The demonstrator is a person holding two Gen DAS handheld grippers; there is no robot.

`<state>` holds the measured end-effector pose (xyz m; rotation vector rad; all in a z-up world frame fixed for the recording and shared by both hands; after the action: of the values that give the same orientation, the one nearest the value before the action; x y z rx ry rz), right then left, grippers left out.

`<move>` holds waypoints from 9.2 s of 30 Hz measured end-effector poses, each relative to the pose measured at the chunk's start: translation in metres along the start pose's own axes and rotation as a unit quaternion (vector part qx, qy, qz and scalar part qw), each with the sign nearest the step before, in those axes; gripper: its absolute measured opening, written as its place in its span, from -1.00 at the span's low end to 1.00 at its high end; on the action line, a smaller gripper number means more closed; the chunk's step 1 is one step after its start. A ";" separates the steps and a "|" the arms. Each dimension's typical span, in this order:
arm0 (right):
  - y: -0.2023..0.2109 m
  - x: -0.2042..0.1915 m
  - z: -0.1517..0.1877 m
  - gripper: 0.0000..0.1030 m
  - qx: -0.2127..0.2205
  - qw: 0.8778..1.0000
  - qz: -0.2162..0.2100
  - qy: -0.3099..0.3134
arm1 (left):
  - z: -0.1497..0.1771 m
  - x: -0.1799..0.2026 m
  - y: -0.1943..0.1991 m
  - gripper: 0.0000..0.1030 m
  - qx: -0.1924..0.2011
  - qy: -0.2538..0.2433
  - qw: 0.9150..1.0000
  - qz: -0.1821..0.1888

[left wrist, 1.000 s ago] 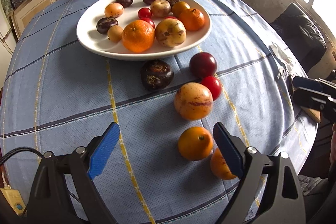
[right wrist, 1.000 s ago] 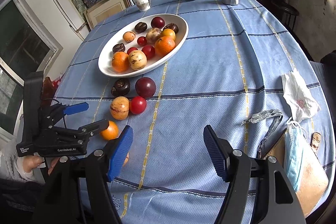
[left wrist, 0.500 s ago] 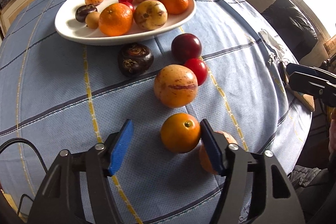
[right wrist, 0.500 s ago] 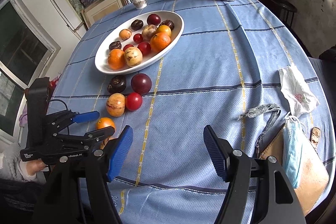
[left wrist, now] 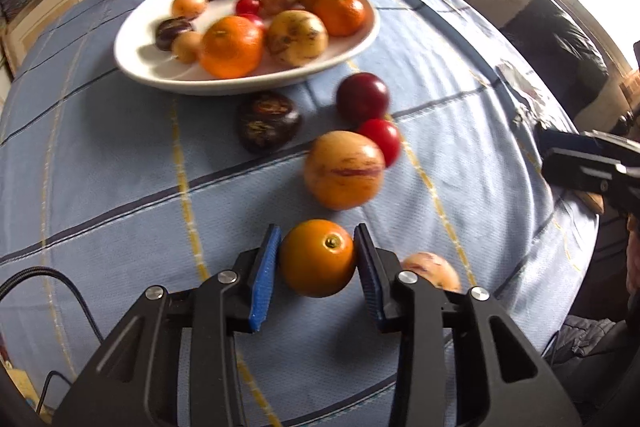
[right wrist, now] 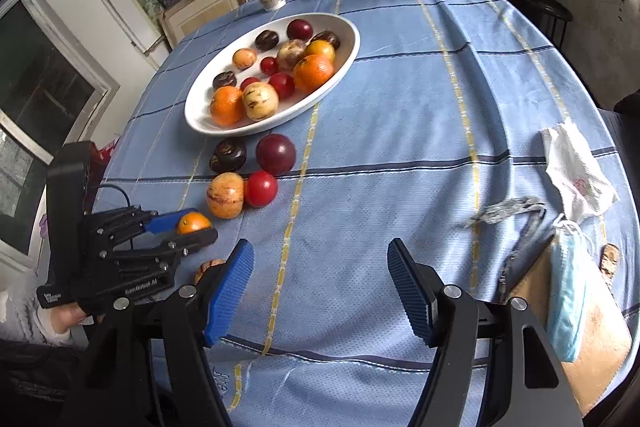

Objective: Organize fruits
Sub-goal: 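Grasp an orange with the left tool while the right tool grasps a pale striped melon-pear, then carry the orange and melon-pear over the white plate and open both tools, then grasp a speckled yellow-brown fruit with the left tool while the right tool grasps a red tomato, then carry the speckled fruit and tomato onto the white plate and open both tools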

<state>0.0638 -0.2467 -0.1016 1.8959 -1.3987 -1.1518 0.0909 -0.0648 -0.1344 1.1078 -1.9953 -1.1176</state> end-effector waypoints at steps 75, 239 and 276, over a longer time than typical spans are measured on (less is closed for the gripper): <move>-0.120 -0.052 -0.171 0.06 0.047 0.985 -0.029 0.161 | -0.194 -0.103 -0.056 0.06 0.050 0.078 0.994 -0.061; -0.053 -0.039 -0.187 -0.39 0.084 0.985 -0.037 0.147 | -0.165 -0.072 0.000 -0.14 0.077 0.064 0.991 -0.084; -0.129 -0.060 -0.187 0.02 0.077 0.979 -0.055 0.179 | -0.246 -0.088 -0.084 0.36 0.047 0.045 0.997 -0.029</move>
<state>0.2823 -0.1620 -0.0897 2.1831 -1.2224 -0.7150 0.3593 -0.1076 -0.1001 1.2487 -1.9747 -0.9923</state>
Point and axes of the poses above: each gripper's, at about its wrist camera, not at the fingertips, and y roughly against the way its jaws point, x to its right, z to its underside, the point moved 5 cm from there along -y, roughly the way its jaws point, and after that the axes turned 4 degrees about x, right-handed, at the moved point
